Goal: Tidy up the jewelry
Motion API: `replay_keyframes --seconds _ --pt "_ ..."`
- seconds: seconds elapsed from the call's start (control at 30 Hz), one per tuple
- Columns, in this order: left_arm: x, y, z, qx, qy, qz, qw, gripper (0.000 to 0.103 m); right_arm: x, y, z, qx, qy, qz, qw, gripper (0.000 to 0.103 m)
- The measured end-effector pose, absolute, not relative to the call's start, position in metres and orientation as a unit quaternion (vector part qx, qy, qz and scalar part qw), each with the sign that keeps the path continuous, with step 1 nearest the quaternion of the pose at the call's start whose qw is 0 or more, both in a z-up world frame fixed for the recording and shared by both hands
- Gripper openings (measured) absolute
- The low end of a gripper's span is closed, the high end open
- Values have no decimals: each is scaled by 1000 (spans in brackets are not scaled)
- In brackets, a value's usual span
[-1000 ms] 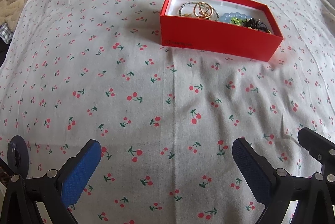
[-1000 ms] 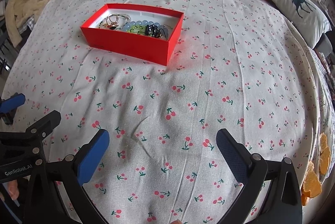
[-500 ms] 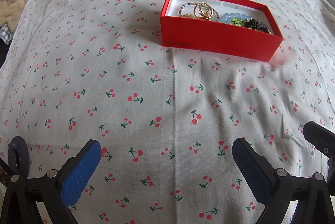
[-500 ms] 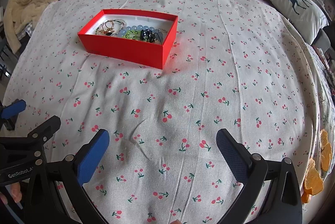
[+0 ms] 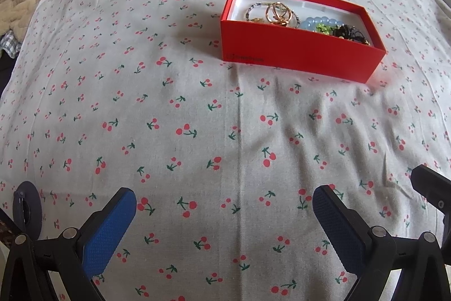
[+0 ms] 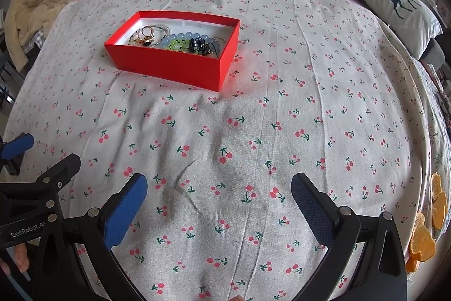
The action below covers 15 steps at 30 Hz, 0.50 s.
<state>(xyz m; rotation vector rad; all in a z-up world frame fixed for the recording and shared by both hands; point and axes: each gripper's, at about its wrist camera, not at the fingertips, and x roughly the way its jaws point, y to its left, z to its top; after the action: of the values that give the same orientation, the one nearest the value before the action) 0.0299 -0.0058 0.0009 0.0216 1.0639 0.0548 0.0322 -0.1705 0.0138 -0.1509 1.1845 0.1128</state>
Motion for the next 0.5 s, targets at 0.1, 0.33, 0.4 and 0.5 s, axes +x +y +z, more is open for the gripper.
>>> replay_keyframes --seconds 0.1,0.33,0.4,0.5 --pt "30 -7 1 11 508 26 861 103 32 -170 14 -72 557 53 826 103" --pt "29 -8 1 8 511 24 859 103 32 -170 14 -71 557 53 826 103" --pt "29 -9 1 8 512 22 859 103 32 -170 14 -71 556 52 826 103" --pt "29 -9 0 7 514 22 857 103 33 -170 13 -72 557 51 826 103"
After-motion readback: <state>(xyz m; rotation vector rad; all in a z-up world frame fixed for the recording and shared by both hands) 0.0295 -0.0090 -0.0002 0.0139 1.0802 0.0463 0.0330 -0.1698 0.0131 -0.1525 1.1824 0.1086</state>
